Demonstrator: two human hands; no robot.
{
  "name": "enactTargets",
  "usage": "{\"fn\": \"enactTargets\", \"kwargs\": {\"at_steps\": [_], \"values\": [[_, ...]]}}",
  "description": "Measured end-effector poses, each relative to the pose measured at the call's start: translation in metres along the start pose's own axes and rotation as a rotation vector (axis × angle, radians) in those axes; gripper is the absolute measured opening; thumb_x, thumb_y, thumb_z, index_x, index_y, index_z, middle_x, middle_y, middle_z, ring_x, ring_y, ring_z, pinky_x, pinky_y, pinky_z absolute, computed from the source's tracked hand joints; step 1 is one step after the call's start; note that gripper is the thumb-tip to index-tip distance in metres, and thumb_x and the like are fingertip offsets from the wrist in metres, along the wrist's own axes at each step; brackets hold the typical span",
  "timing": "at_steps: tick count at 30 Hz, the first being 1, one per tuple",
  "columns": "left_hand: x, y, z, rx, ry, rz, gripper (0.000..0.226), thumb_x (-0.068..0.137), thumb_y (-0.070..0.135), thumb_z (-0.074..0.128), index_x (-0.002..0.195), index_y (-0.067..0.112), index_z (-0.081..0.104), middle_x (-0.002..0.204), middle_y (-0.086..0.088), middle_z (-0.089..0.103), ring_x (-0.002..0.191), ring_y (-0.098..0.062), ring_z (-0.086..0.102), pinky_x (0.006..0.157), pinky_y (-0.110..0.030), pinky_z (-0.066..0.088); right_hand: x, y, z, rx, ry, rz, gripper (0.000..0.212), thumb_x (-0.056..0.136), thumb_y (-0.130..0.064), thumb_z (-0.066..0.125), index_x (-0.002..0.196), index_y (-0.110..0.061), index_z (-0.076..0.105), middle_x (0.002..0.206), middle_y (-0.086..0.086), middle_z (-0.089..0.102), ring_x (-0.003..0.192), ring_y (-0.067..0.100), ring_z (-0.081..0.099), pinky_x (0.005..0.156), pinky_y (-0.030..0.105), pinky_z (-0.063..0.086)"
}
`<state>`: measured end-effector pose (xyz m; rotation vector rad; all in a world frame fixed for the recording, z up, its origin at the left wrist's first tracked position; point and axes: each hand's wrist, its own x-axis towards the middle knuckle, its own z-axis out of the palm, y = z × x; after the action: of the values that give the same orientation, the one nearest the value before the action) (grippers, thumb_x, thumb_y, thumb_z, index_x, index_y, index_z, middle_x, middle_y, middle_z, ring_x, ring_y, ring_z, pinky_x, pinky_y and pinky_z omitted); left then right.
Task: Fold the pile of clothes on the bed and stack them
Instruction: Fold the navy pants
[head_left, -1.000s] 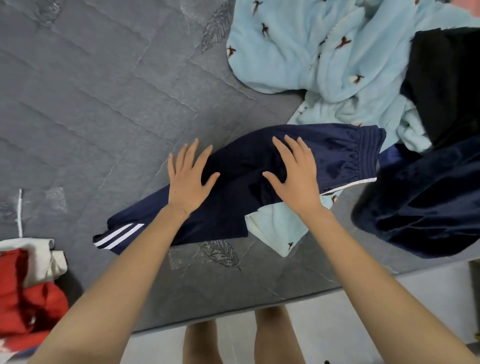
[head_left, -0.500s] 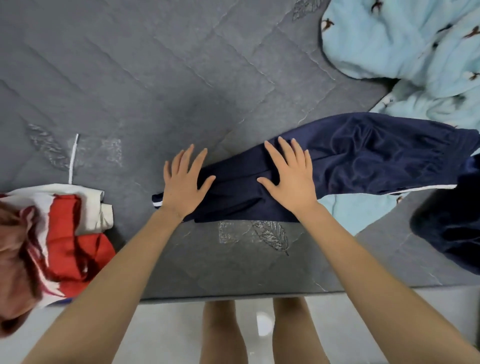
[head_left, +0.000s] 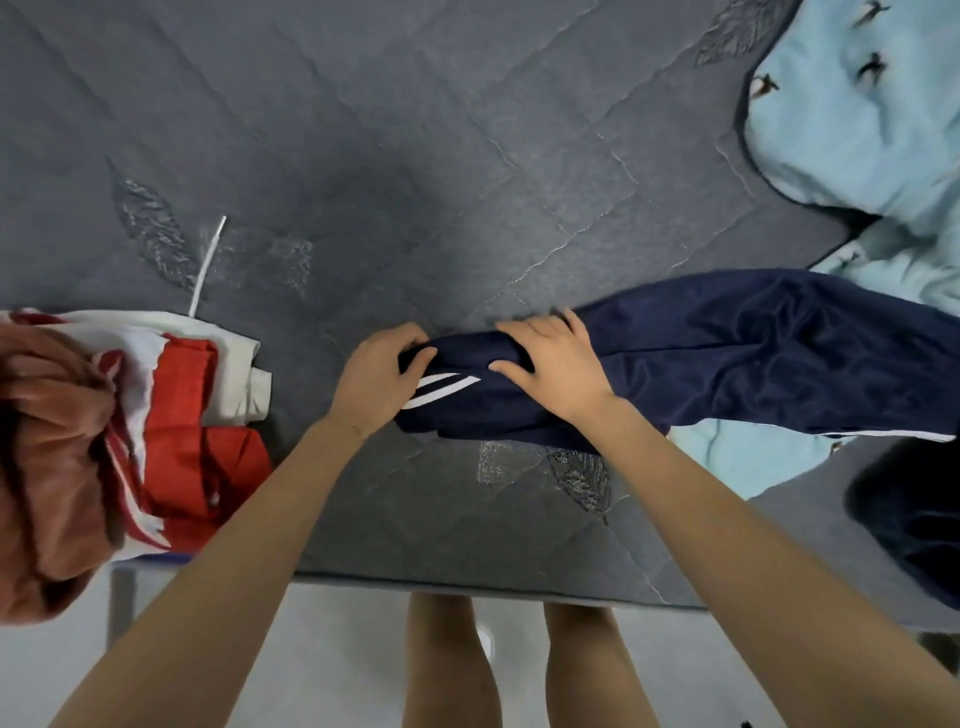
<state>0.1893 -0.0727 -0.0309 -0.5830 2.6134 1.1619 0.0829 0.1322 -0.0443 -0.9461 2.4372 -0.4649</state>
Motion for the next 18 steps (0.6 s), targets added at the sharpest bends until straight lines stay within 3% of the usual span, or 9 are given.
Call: {"fn": "enactTargets", "kwargs": {"at_steps": [2,5,9,13,16,18], "values": [[0.002,0.009,-0.008,-0.029,0.04,0.061,0.011,0.095,0.014,0.059,0.084,0.012,0.06,0.072,0.013,0.053,0.069,-0.005,0.047,0.068,-0.021,0.036,0.005,-0.003,-0.004,0.048,0.092,-0.015,0.032,0.089,-0.039,0.063,0.105,-0.013,0.073,0.095,0.008,0.07,0.092,0.034,0.064,0.095,0.048,0.042],[0.009,0.021,-0.021,-0.056,0.089,0.125,0.011,0.096,0.015,0.058,0.086,0.012,0.061,0.076,0.013,0.054,0.072,-0.005,0.048,0.07,-0.016,0.034,0.01,-0.01,-0.021,0.191,0.239,-0.02,0.031,0.089,-0.037,0.059,0.086,-0.01,0.074,0.082,0.004,0.071,0.076,0.028,0.065,0.077,0.039,0.05],[0.021,0.045,-0.044,-0.076,0.184,0.213,0.015,0.098,0.02,0.055,0.089,0.012,0.063,0.082,0.013,0.057,0.075,-0.001,0.049,0.072,-0.009,0.034,0.009,-0.026,-0.054,0.369,0.377,0.101,0.019,0.089,-0.027,0.068,0.092,-0.011,0.076,0.088,0.0,0.075,0.079,0.017,0.066,0.077,0.031,0.05],[0.028,0.073,-0.063,-0.065,0.261,0.236,0.023,0.096,0.037,0.053,0.092,0.018,0.067,0.088,0.016,0.06,0.08,-0.003,0.054,0.074,-0.012,0.039,0.009,-0.037,-0.084,0.554,0.464,0.192,0.017,0.094,-0.021,0.064,0.1,-0.009,0.075,0.094,-0.007,0.072,0.085,0.003,0.062,0.082,0.015,0.047],[0.03,0.076,-0.072,-0.132,0.145,0.209,0.026,0.087,0.049,0.063,0.101,0.027,0.063,0.092,0.015,0.062,0.087,-0.007,0.057,0.078,-0.02,0.044,0.003,-0.037,-0.101,0.651,0.533,0.248,0.017,0.097,-0.018,0.059,0.1,-0.007,0.072,0.093,-0.009,0.068,0.085,-0.002,0.059,0.082,0.012,0.044],[0.027,0.069,-0.07,-0.179,-0.045,0.159,0.038,0.082,0.045,0.073,0.113,0.026,0.061,0.101,0.017,0.061,0.092,0.0,0.056,0.082,-0.012,0.042,-0.003,-0.033,-0.108,0.686,0.549,0.276,0.017,0.098,-0.018,0.058,0.1,-0.008,0.071,0.093,-0.009,0.068,0.086,-0.004,0.059,0.085,0.015,0.045]]}}
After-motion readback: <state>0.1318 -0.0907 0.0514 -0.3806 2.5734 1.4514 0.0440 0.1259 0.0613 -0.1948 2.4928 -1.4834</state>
